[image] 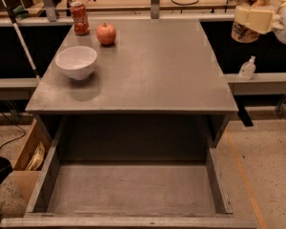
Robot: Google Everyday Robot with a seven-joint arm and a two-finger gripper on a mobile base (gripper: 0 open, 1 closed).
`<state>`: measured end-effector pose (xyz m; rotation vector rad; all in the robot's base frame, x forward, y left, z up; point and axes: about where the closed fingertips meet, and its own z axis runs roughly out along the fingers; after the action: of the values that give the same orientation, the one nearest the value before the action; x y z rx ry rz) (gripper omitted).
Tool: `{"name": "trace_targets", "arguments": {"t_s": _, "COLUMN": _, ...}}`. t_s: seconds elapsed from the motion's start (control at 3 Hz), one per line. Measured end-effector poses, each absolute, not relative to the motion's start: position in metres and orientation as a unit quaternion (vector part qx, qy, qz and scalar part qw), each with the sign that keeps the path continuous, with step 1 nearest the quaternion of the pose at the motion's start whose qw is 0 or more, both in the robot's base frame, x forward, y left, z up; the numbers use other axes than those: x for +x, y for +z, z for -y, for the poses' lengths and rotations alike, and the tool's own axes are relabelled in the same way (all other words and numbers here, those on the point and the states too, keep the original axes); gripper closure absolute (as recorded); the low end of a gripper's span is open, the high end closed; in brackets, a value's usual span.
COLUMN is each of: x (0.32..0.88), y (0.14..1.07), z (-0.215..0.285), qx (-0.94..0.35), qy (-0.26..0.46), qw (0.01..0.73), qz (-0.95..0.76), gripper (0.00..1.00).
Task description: Place orange can into top drawer
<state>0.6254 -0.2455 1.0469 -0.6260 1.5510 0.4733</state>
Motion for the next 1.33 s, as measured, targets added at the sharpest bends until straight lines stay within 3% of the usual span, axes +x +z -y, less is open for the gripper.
{"name": "trace_targets", "arguments": {"t_s": 0.67, "x": 0.546, "y": 0.996, "z": 0.158, "qx": -0.323, "qy": 0.280, "qw": 0.641, "qz": -0.637, "gripper": 1.00}}
{"name": "trace_targets", "arguments": {"t_s": 1.33, "x": 0.478, "y": 0.935, "z": 0.137, "qx": -0.316, "qy": 0.341, "qw": 0.652, "qz": -0.599, "gripper": 1.00}}
